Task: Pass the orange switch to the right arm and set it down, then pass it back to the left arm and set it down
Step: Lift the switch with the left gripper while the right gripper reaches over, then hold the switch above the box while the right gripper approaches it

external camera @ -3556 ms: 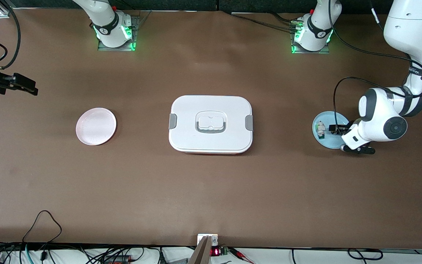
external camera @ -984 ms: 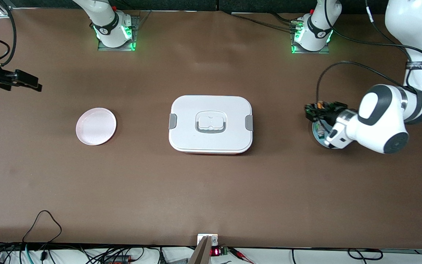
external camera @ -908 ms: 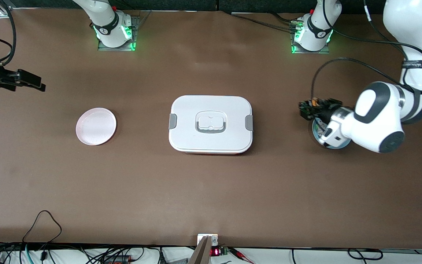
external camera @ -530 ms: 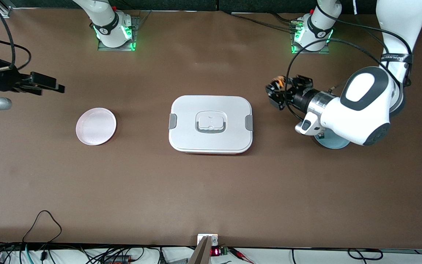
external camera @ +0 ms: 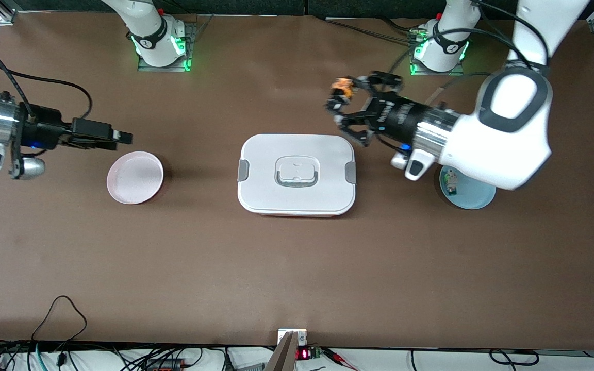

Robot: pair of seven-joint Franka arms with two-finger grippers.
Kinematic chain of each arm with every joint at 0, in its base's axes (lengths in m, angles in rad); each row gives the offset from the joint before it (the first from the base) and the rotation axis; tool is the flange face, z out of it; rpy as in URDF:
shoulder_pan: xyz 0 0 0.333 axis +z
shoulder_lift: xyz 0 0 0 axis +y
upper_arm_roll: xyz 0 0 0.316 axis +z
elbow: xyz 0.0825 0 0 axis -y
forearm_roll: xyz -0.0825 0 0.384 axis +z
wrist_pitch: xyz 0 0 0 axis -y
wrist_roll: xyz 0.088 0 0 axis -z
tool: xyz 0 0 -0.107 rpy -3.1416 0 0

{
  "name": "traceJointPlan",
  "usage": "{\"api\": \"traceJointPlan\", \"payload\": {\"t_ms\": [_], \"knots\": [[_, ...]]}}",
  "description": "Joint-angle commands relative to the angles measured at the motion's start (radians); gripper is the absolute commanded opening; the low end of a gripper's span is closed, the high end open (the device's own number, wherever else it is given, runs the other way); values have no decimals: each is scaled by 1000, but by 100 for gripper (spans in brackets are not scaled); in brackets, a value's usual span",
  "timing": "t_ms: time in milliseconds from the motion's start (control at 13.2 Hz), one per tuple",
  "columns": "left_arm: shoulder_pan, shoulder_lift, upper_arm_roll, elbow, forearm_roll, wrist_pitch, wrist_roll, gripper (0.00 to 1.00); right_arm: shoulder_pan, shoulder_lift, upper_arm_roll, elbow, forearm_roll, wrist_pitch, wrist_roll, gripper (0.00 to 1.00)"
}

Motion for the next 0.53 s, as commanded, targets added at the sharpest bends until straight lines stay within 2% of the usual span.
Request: {"api": "traceJointPlan", "payload": {"t_ms": [0,151,454], "knots": [[-96,19,8,17,-44,151,-58,23,40,8,-2,-78,171,74,-102,100],[-106,19,9,17,-75,191,-58,23,66,17,-2,-113,301,94,-194,100],[-103,19,9,19,-78,192,-58,23,74,37,-2,-139,496,79,-266,100]]}}
